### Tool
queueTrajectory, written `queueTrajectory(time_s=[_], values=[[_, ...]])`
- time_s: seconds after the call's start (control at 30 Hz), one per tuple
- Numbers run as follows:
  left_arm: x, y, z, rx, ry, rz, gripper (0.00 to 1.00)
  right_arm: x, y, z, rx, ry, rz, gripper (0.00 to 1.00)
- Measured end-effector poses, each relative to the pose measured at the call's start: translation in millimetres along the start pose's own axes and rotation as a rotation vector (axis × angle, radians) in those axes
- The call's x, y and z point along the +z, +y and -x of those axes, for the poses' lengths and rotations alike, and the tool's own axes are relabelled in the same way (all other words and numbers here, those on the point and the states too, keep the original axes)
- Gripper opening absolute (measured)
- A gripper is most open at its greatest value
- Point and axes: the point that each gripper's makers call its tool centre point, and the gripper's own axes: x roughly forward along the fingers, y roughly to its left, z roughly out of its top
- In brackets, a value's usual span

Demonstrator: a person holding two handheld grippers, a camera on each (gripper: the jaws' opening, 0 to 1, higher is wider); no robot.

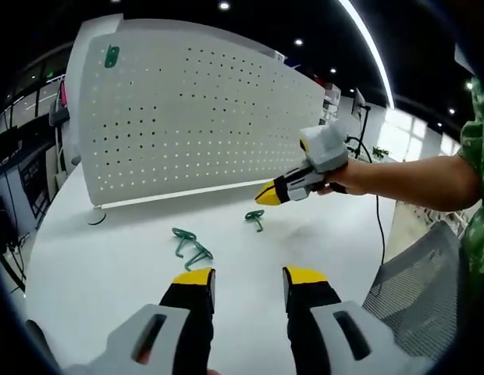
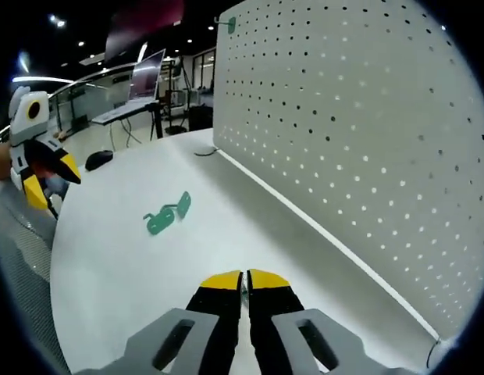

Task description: Insert the hook assembly into the mounting plate slot until the hook locks in place.

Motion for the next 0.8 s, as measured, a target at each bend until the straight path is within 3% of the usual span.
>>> queueTrajectory(time_s=[0.43,0.8], values=[[0.4,3.7,1.4,0.005,-0.008,0.013,0.36,-11.9,9.0,-19.6,0.062,0.132,0.18,0.05],[-0.9,6.9,2.4,0.011,-0.012,0.021,0.36,-18.9,8.4,-30.9,0.08,0.179,0.217,0.04]])
